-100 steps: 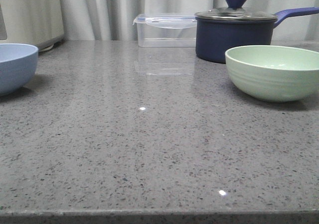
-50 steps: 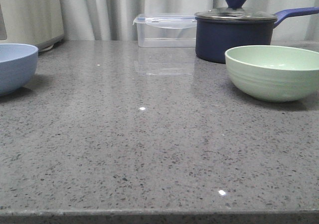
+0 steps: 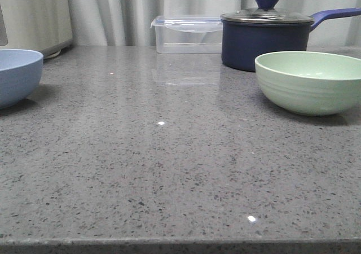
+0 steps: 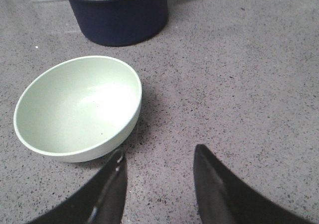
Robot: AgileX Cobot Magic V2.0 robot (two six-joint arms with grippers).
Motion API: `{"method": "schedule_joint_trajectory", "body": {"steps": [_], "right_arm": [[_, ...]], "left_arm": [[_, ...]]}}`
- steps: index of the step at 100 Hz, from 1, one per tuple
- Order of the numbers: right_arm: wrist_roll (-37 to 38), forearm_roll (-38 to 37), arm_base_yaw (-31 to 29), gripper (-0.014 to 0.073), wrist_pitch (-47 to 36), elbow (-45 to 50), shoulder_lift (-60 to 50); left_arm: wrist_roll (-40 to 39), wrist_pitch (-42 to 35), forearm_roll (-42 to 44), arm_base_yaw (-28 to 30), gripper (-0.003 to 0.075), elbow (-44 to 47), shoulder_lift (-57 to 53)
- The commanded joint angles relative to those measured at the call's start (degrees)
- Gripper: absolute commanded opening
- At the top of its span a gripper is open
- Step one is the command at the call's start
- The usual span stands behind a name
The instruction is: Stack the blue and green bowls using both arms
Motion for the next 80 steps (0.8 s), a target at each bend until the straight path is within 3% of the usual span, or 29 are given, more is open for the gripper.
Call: {"method": "schedule_joint_trajectory", "body": {"steps": [1,80], "right_arm": [[-0.41,-0.31,-0.17,0.0339,-1.45,-4.7,3.95],[-0.81,4.93,-0.17,0.0339,18.28,-37.76,46.62]], "left_arm": [[-0.15,-4.54,-0.27,0.39,0.0493,-1.99,0.74],[-0.15,-4.43,-0.27,0.39,0.0493,-1.99,0.74]]}}
